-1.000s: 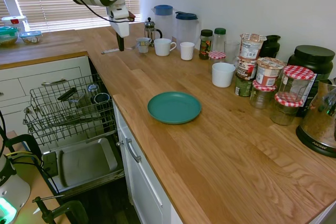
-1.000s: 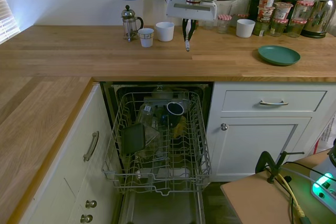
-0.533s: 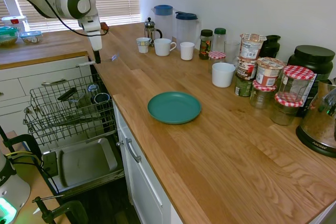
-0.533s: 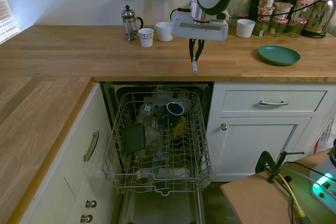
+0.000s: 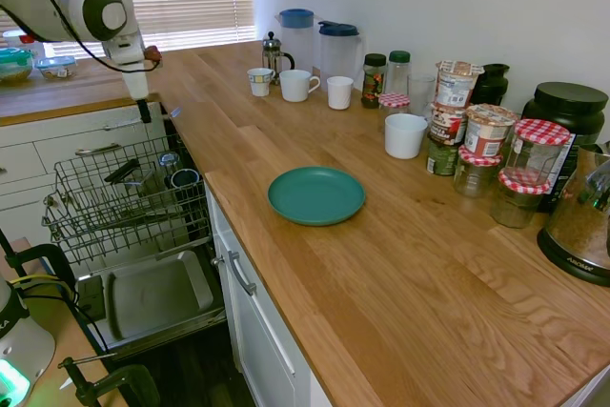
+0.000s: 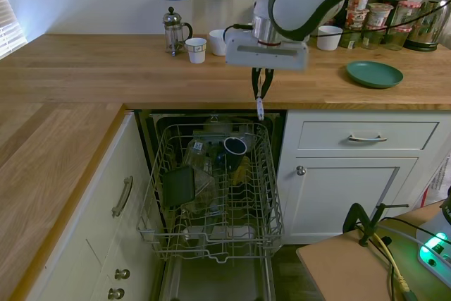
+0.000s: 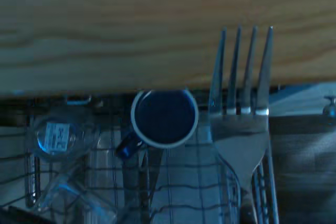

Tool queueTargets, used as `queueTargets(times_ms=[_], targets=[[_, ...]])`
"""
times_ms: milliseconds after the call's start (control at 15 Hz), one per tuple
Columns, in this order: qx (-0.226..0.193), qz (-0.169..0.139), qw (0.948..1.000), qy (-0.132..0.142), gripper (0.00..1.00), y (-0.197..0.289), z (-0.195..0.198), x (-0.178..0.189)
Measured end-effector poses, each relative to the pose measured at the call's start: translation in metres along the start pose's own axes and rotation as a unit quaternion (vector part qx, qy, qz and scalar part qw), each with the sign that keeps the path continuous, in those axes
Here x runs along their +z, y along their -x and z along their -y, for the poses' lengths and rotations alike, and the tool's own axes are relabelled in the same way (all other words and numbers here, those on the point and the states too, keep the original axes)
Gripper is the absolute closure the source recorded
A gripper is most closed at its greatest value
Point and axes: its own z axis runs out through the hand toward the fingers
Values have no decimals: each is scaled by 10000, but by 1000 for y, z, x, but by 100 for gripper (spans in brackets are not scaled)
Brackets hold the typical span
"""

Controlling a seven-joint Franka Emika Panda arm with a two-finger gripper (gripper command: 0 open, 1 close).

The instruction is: Put the fork in the dishwasher

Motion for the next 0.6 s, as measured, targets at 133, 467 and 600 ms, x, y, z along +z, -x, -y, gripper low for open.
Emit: queueTargets(times_ms=[133, 467, 600], targets=[[-59, 38, 10000, 2, 100, 29, -14, 17], [-32, 83, 9997, 206, 100, 82, -59, 96], [27, 84, 9997, 244, 100, 96, -75, 125]])
